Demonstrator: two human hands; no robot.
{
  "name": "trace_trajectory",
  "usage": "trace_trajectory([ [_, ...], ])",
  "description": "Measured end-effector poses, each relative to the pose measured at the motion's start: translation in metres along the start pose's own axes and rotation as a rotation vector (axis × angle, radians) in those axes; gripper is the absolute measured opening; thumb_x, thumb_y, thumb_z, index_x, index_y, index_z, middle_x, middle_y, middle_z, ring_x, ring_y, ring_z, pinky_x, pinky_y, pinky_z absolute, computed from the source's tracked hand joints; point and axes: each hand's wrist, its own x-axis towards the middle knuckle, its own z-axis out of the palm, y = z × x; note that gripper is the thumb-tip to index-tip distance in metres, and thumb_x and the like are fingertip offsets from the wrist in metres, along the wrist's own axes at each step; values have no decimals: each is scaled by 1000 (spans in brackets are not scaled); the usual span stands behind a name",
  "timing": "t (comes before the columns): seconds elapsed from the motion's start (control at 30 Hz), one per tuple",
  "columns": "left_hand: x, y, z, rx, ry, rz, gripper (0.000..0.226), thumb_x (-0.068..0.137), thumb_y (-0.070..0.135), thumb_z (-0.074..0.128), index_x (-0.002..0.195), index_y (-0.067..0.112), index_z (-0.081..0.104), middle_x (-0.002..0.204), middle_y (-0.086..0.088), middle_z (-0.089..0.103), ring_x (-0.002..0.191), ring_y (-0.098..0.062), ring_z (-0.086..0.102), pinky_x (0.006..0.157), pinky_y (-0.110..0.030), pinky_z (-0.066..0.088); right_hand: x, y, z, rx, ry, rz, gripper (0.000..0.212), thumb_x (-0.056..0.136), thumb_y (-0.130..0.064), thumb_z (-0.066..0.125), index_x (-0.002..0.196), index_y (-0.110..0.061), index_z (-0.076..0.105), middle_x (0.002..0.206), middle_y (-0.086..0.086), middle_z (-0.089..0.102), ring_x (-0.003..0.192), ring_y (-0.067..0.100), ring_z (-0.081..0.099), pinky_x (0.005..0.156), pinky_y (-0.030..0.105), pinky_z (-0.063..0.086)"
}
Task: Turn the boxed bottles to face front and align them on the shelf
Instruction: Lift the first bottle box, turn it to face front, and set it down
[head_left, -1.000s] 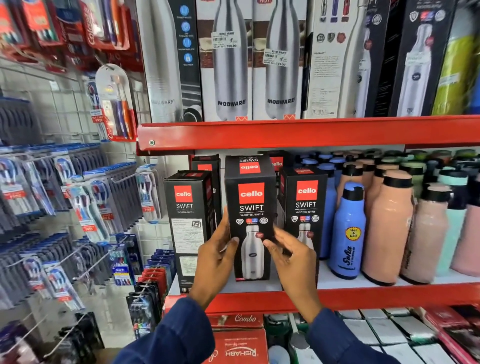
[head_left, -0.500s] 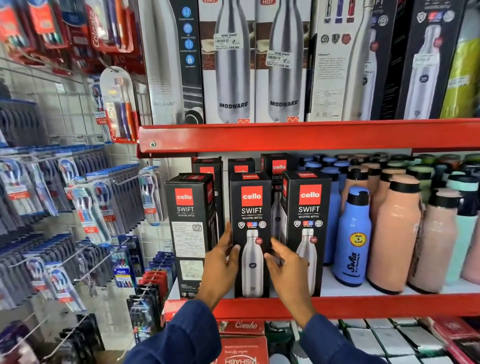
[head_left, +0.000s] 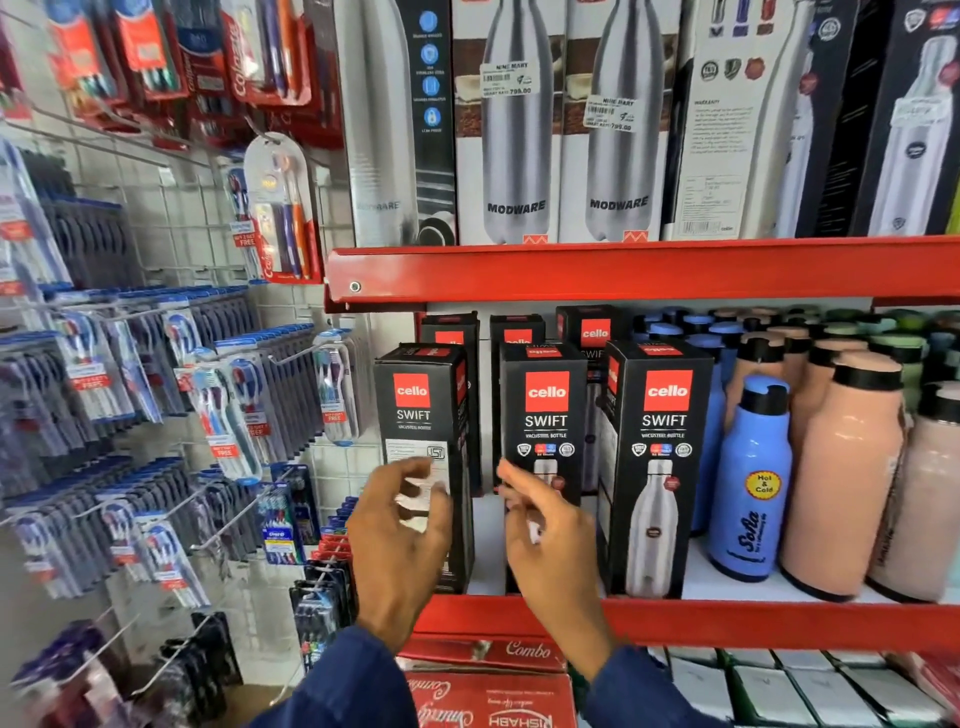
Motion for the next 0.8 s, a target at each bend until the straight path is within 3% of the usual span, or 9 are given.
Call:
trace_trajectory([
  [0.07,9,-10,-5,22,15,-43,40,84,14,72,122,18,60,114,9,62,103,-14,61,88,-34,53,4,-2,18,-12,-85,38,48,90,-1,50,133,-23,55,117,-3,71,107,1,65,95,20,52],
  [0.13,17,-24,-5,47,-85,-100,62,84,16,72,140,17,45,133,5,53,123,-15,52,103,-38,47,9,-3,32,-34,-135,92,52,91,-1,48,138,-24,49,120,1,69,106,11,66,96,24,52],
  [0.2,25,-35,-5,39,-212,-141,75,82,17,72,147,22,34,140,1,53,128,-18,52,109,-41,46,16,-3,42,-79,-140,123,53,91,-1,47,139,-23,47,120,3,70,107,17,66,93,22,49],
  [0.3,36,-46,-4,-45,-393,-175,78,74,13,75,132,46,36,123,11,65,113,-8,65,90,-20,54,26,-1,51,-92,-124,156,55,89,4,45,137,-22,51,119,5,71,108,17,66,93,21,49],
  [0.4,40,-51,-4,-74,-408,-135,87,64,23,85,135,40,37,121,13,67,109,-1,65,78,-7,49,30,0,56,-36,-98,204,52,90,7,44,132,-21,56,121,4,70,108,11,66,97,26,52],
  [0.53,35,-56,-7,-141,-318,-95,95,52,32,96,127,39,38,117,9,68,106,-5,67,90,-26,55,17,-11,53,36,-30,149,46,90,3,43,116,-30,64,112,1,70,97,7,67,83,17,55],
  [0.63,28,-55,-15,-210,-265,-81,99,52,24,96,131,32,38,121,11,65,111,-7,65,98,-41,55,7,-21,46,49,-21,91,39,92,-1,45,109,-29,67,106,-4,72,94,6,69,84,23,57],
  [0.73,26,-52,-28,-283,-292,-83,100,52,15,94,133,29,35,120,22,62,115,-8,64,101,-42,53,4,-27,34,48,38,40,34,89,2,53,107,-23,68,103,-5,73,93,7,70,82,26,58],
  [0.8,27,-47,-39,-353,-328,-66,101,53,7,93,132,27,34,125,18,61,120,-14,63,104,-42,51,7,-30,24,47,61,14,37,86,2,59,111,-24,65,106,-4,71,95,8,69,82,27,59],
])
